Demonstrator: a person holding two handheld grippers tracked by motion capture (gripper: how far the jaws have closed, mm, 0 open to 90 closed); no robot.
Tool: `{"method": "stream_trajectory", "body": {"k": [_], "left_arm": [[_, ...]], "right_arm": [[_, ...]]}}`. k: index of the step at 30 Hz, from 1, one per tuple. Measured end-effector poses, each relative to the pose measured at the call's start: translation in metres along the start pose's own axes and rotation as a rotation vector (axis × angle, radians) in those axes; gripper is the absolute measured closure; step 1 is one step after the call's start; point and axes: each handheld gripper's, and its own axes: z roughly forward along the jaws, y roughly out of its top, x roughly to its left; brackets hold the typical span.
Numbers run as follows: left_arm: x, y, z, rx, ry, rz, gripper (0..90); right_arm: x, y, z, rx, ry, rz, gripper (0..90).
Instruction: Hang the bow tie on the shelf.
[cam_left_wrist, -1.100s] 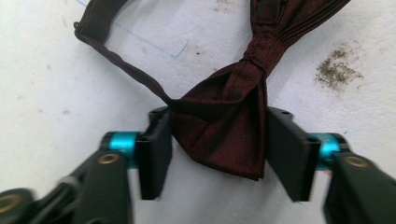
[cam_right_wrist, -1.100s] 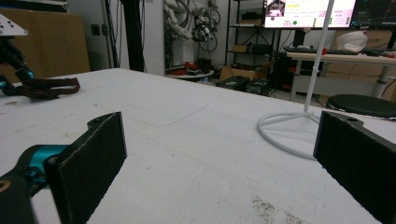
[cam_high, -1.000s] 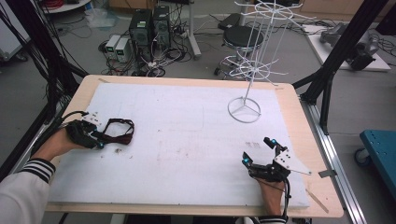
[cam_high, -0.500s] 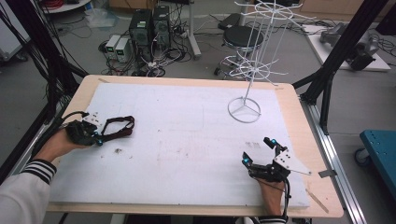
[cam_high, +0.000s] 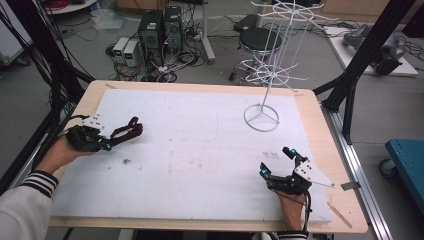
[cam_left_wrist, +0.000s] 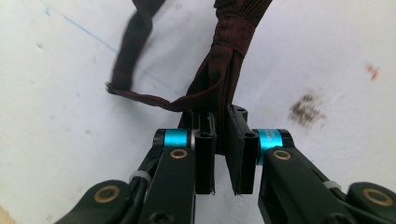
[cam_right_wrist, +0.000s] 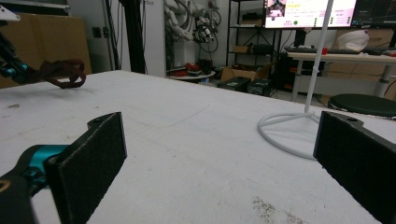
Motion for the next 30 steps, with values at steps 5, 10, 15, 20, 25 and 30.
{"method": "stream_trajectory", "body": {"k": [5,10,15,20,25,30], "left_arm": [[-0.002,0.004,-0.004,-0.059,-0.014,-0.016,82.0],[-0.005,0.009,-0.004,-0.084,-0.020,-0.006,82.0],[-0.011,0.019,-0.006,-0.134,-0.031,0.007,82.0],[-0.019,0.029,-0.007,-0.190,-0.060,0.007,82.0],[-0.028,0.039,-0.008,-0.228,-0.088,0.025,82.0],[-0.035,0.050,-0.009,-0.266,-0.111,0.037,81.9]], "right_arm": [[0.000,0.000,0.000,0.006,0.006,0.002,1.8],[-0.001,0.001,0.001,0.014,0.005,0.005,1.8],[-0.001,0.006,-0.001,0.019,0.006,-0.002,1.9],[0.001,0.020,0.001,0.003,0.044,-0.016,1.9],[0.003,0.032,0.003,0.011,0.089,-0.022,1.9],[0.003,0.047,0.005,0.009,0.153,-0.012,1.9]]}}
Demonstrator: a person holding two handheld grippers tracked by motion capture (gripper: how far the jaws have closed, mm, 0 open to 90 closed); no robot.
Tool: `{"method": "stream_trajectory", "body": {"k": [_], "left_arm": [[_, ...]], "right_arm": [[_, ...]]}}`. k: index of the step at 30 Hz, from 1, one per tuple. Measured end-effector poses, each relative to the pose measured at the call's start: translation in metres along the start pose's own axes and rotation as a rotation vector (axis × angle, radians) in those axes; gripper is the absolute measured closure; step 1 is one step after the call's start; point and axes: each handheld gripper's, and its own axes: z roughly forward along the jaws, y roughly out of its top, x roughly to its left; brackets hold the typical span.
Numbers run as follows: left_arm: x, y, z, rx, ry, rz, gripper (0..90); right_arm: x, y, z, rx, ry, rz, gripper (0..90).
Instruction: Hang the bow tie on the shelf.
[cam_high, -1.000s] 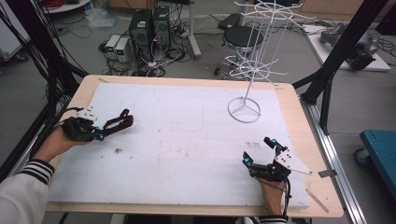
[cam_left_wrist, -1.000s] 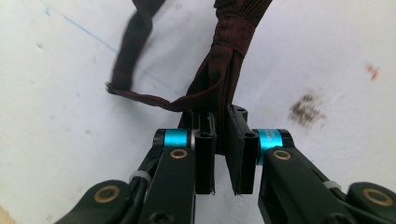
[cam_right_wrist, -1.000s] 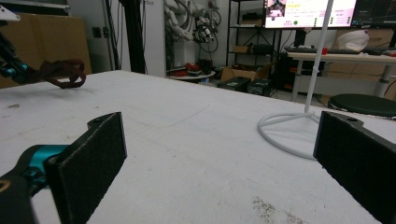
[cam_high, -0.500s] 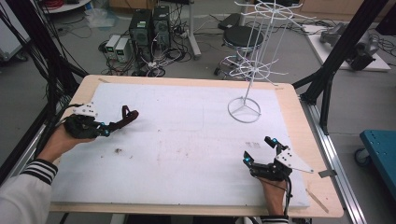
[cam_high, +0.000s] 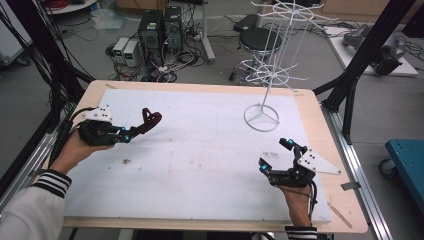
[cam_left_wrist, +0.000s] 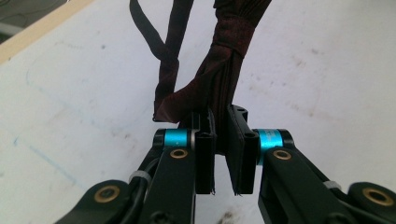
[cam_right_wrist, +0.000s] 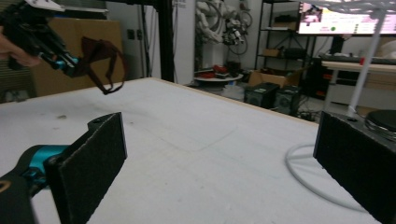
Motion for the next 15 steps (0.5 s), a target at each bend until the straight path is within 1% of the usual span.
{"method": "stream_trajectory", "body": {"k": [1,2,3,5,7,8,9,10,11,13,15], "left_arm": [[-0.001,0.003,0.001,-0.002,-0.005,0.003,81.9],[-0.003,0.005,0.002,-0.006,-0.010,0.006,81.9],[-0.004,0.008,0.004,-0.014,-0.015,0.006,81.9],[-0.007,0.012,0.006,-0.022,-0.025,0.016,82.0],[-0.010,0.017,0.009,-0.038,-0.033,0.019,82.0],[-0.011,0.018,0.010,-0.049,-0.041,0.020,81.9],[-0.014,0.022,0.013,-0.052,-0.049,0.022,82.0],[-0.014,0.022,0.013,-0.052,-0.049,0.022,81.9],[-0.016,0.024,0.015,-0.053,-0.057,0.024,81.9],[-0.018,0.027,0.018,-0.059,-0.065,0.027,81.9],[-0.023,0.033,0.021,-0.064,-0.080,0.037,82.0]], "right_arm": [[0.000,0.003,0.001,-0.002,0.016,0.000,1.9],[0.000,0.003,0.001,-0.002,0.016,0.000,1.9],[0.000,0.009,0.004,0.004,0.042,0.002,1.9],[0.000,0.014,0.007,0.017,0.073,0.001,1.9],[0.001,0.017,0.009,0.023,0.082,-0.002,1.9],[0.001,0.019,0.010,0.031,0.093,-0.011,1.9],[0.003,0.024,0.015,0.042,0.120,-0.017,1.9],[0.003,0.024,0.015,0.042,0.120,-0.017,1.9],[0.004,0.029,0.018,0.058,0.146,-0.027,1.9],[0.006,0.032,0.021,0.068,0.163,-0.036,1.9],[0.007,0.036,0.025,0.064,0.187,-0.041,1.9]]}}
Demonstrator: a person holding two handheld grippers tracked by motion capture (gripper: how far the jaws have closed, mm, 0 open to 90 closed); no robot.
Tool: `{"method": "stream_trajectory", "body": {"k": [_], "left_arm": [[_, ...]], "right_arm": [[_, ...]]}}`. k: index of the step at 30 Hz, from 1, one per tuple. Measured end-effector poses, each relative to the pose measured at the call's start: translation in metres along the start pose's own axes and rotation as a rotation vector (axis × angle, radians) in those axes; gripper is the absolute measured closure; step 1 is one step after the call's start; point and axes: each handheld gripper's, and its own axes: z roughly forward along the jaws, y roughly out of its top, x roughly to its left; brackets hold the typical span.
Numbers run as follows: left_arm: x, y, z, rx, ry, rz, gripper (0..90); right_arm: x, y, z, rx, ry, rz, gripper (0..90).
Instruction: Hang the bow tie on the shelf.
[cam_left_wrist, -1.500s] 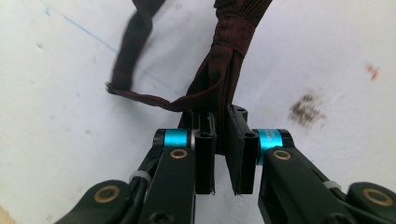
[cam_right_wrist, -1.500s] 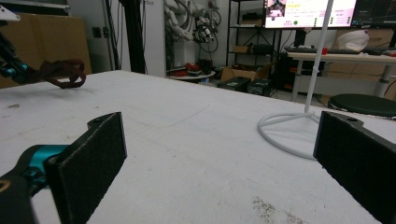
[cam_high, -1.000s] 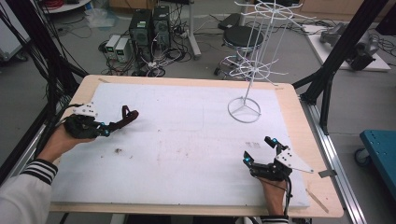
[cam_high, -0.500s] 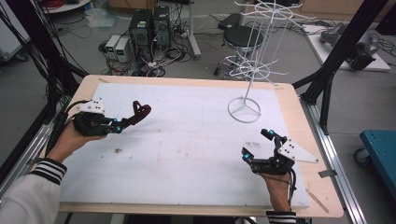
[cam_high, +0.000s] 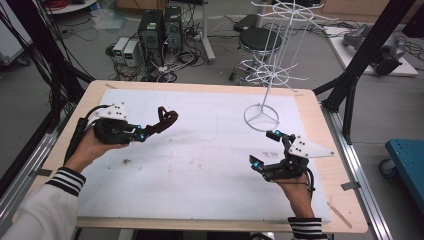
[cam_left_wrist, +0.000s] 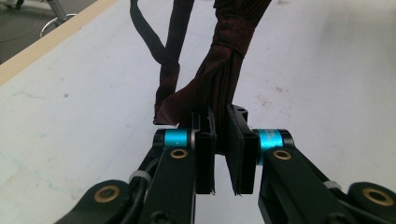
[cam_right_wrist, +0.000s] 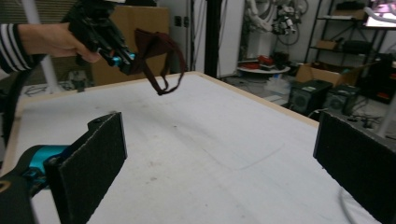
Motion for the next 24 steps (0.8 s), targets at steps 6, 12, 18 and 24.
{"method": "stream_trajectory", "body": {"k": [6,12,18,24], "left_arm": [[-0.007,0.010,0.009,-0.009,-0.031,0.018,81.9],[-0.015,0.017,0.019,-0.017,-0.055,0.034,81.9],[-0.021,0.024,0.029,-0.026,-0.092,0.045,81.9],[-0.030,0.033,0.040,-0.032,-0.130,0.069,81.8]], "right_arm": [[0.003,0.013,0.012,0.019,0.058,-0.023,1.9],[0.007,0.027,0.023,0.051,0.121,-0.060,1.9],[0.009,0.037,0.032,0.062,0.156,-0.079,1.9],[0.013,0.047,0.048,0.084,0.196,-0.096,2.0]]}}
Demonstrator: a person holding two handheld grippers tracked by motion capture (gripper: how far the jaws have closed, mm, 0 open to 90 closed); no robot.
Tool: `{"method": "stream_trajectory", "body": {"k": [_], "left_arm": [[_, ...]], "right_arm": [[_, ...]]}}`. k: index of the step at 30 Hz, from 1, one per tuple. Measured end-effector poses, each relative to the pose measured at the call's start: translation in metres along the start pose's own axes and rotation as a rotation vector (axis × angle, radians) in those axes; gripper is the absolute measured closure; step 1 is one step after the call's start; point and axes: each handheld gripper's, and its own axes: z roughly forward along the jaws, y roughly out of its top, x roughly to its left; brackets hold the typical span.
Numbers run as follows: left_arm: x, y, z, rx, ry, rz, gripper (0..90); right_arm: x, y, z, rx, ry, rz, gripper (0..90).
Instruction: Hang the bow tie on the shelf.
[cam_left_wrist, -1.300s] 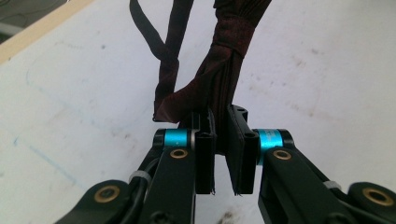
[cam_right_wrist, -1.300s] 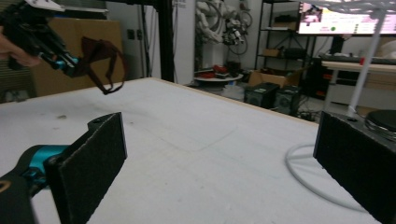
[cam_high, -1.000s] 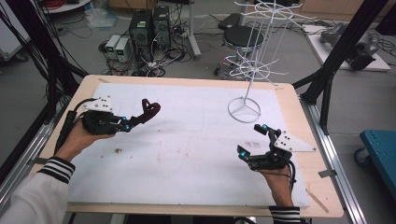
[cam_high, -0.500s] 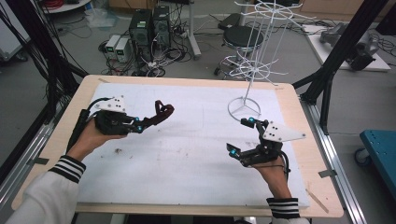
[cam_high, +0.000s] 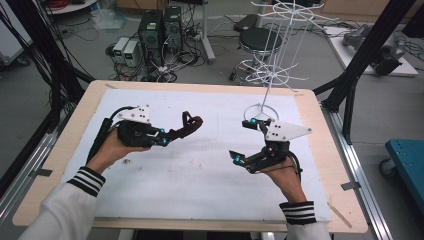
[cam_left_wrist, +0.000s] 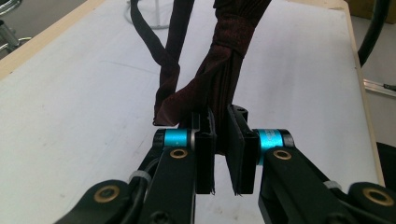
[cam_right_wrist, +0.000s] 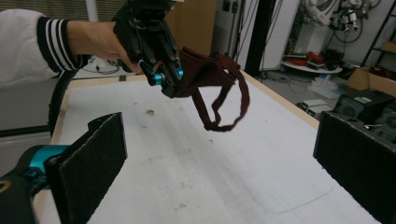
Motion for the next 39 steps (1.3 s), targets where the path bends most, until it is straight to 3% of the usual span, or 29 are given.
{"method": "stream_trajectory", "body": {"k": [14,25,27,34,39], "left_arm": [[-0.013,0.014,0.018,-0.006,-0.023,0.039,81.8],[-0.018,0.017,0.022,0.002,-0.032,0.057,81.8],[-0.019,0.017,0.024,0.003,-0.038,0.059,81.7],[-0.023,0.018,0.026,0.006,-0.042,0.078,81.8],[-0.024,0.019,0.028,0.012,-0.049,0.085,81.8]], "right_arm": [[0.002,0.015,0.039,0.065,0.060,-0.030,2.4],[0.001,0.018,0.055,0.096,0.102,-0.032,7.4],[0.001,0.019,0.057,0.098,0.110,-0.033,15.7],[0.001,0.019,0.059,0.091,0.100,-0.039,18.3],[0.001,0.019,0.061,0.104,0.126,-0.061,30.9]]}}
